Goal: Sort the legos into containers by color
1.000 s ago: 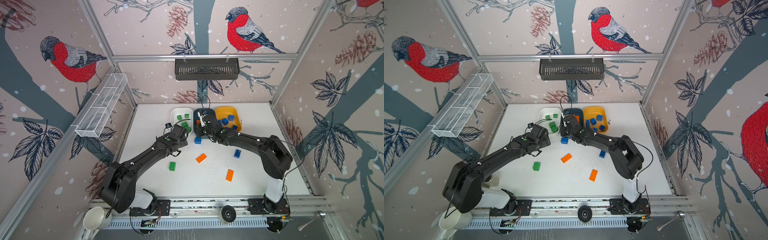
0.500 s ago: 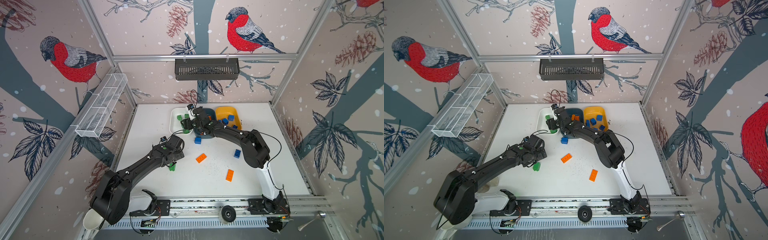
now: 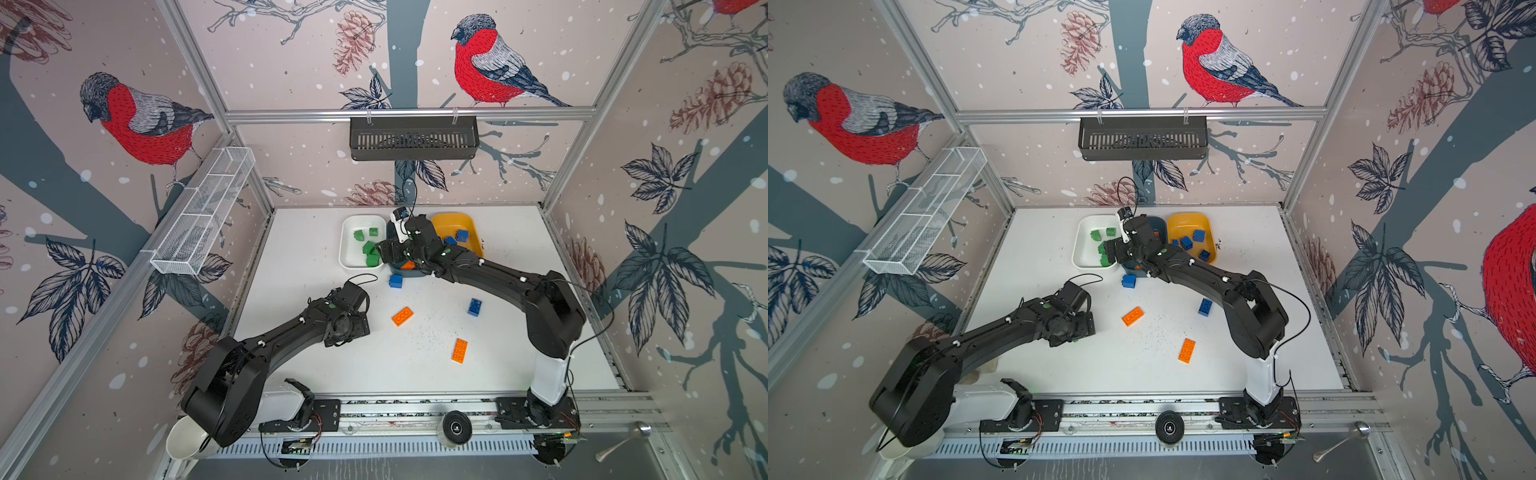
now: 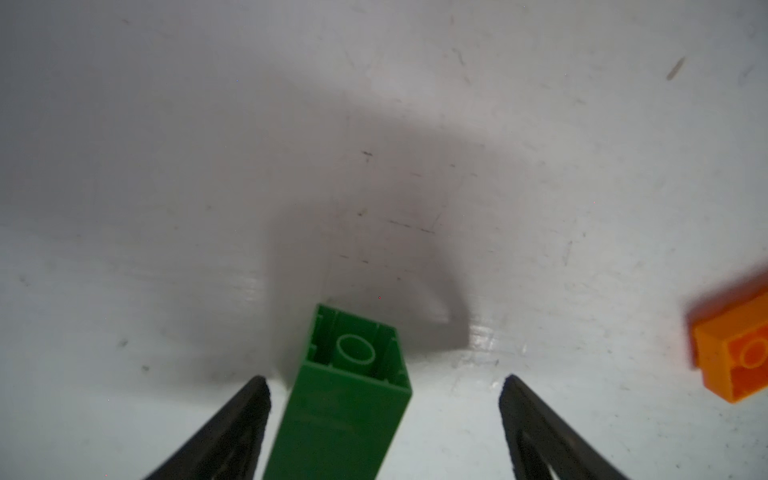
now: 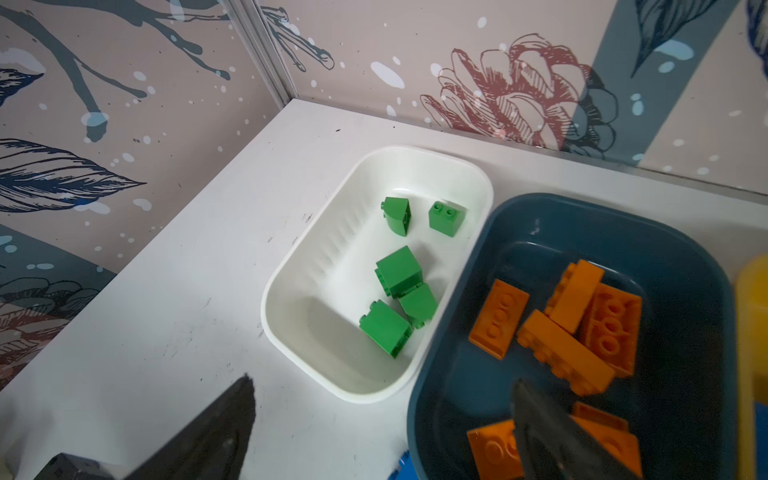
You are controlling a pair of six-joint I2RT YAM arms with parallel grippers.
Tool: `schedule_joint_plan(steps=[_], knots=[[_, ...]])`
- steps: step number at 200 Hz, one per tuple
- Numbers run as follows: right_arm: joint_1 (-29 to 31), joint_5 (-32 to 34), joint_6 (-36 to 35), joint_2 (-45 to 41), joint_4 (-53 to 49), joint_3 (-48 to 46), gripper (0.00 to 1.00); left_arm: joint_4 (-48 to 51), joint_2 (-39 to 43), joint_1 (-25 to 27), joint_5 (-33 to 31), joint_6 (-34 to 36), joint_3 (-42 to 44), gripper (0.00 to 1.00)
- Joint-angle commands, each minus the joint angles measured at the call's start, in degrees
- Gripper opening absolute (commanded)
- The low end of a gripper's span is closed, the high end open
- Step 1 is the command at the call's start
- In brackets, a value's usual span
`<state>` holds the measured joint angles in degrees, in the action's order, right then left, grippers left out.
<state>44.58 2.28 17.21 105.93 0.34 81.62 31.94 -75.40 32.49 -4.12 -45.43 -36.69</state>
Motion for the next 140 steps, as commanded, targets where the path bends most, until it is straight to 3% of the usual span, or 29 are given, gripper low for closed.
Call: schedule_joint_plan(steps=[1,43,85,119,140], knots=[[-0.2,6.3,-1.1,-4.1,0.3,-3.8,1.0,0.0,-1.6,1.3,0.3,0.4,-0.6,0.81],[-1.1,11.3,3.0,-11.0,1.6,-11.9,0.99,0.4,-6.1,3.9,-1.7,-0.1,-3.1,0.61],[-3.2,14.7,8.3,-19.4,5.5,-22.1,0.99,-1.5,-8.4,4.2,-4.2,-1.0,-3.8,0.51],[-4.1,26.5,12.9,-25.9,5.8,-28.6,1.0,-2.7,-8.3,4.2,-6.7,-1.8,-4.5,0.46],[-5.1,29.4,14.6,-29.8,6.3,-31.6,0.99,-3.8,-7.8,4.2,-7.5,-1.9,-4.6,0.4]])
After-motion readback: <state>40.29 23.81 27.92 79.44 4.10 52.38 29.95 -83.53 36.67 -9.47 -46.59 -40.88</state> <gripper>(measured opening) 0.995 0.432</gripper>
